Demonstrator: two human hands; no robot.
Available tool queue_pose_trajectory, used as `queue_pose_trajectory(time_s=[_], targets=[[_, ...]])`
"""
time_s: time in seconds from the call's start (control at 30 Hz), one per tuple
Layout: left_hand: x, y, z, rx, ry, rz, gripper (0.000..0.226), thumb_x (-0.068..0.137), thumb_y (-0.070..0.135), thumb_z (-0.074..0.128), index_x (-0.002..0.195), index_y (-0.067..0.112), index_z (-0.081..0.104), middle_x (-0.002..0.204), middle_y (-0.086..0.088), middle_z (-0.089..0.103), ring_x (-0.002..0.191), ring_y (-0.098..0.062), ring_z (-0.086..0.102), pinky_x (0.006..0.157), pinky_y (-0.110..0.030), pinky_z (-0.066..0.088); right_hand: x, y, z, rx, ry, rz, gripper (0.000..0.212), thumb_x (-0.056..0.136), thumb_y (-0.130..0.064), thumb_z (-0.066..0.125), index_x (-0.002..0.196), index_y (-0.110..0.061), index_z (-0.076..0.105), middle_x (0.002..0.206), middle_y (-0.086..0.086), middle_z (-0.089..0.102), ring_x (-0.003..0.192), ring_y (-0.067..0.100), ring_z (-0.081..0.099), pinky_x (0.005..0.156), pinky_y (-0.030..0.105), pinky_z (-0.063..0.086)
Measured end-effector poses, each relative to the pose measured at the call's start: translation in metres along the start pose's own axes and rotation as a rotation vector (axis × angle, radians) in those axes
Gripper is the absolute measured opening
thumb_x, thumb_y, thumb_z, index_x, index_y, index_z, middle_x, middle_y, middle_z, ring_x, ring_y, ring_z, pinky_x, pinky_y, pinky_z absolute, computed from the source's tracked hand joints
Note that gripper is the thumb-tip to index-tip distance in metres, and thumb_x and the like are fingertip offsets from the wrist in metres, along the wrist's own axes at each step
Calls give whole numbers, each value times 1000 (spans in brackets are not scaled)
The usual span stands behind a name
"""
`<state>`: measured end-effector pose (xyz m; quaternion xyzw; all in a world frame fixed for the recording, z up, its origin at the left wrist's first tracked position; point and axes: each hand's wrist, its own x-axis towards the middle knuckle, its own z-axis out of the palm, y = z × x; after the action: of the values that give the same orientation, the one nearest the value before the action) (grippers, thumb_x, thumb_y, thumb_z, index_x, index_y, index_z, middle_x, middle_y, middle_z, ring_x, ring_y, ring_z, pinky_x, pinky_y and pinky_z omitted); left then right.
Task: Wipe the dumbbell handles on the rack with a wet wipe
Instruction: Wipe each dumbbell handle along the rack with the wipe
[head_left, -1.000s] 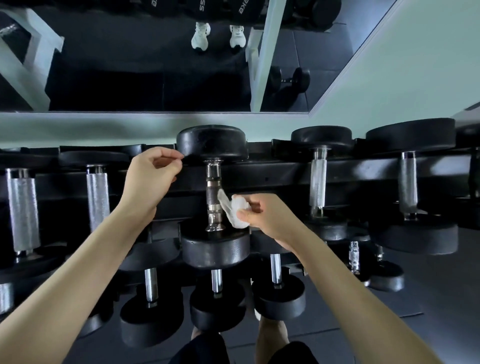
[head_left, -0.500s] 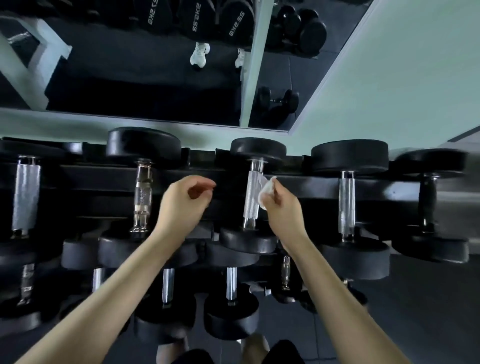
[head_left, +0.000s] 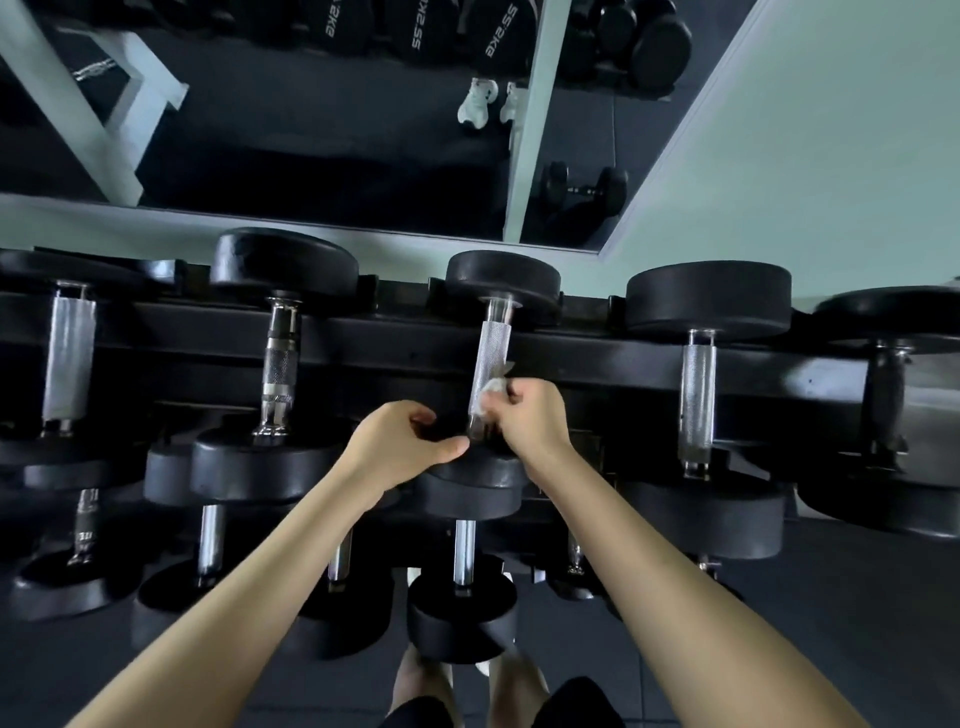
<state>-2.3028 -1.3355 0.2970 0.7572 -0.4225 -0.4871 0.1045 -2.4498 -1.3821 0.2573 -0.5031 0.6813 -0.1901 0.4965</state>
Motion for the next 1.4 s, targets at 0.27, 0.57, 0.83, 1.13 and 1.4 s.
queue_pose_trajectory(time_s=[0.27,0.57,0.83,1.13,1.4], targets=[[8,-9,-3,-15,35,75,40,60,46,84,87,20,70,82,10,67,78,-1,61,62,-12,41,22,-31,-7,224,110,21,6,87,-16,67,82,-11,66,72,-4,63,63,3,55,59,14,45],[14,-6,-4,39,2,122,45,55,50,85,82,17,70,78,9,66,75,-2,60,60,-16,42,15,-32,3,32,243,19,17,80,-14,69,66,-8,62,57,-7,56,52,3,49,54,17,41],[14,-6,-6,82,-29,145,48,58,53,82,86,17,68,81,10,64,77,-3,58,63,-16,43,3,-26,4,31,197,124,21,80,-18,72,68,-4,61,64,6,62,61,15,57,57,28,46],[43,82,-45,-14,229,308,66,80,60,59,128,16,49,103,5,54,99,-13,54,77,-22,35,8,-11,-24,453,-94,159,6,83,-15,69,83,-9,68,73,-3,65,75,9,62,77,24,53],[68,112,-32,0,250,201,79,67,64,70,120,11,44,90,9,50,76,-6,47,56,-16,34,26,-15,-21,675,-222,286,26,85,-10,67,109,1,64,107,19,68,94,24,64,71,26,49]])
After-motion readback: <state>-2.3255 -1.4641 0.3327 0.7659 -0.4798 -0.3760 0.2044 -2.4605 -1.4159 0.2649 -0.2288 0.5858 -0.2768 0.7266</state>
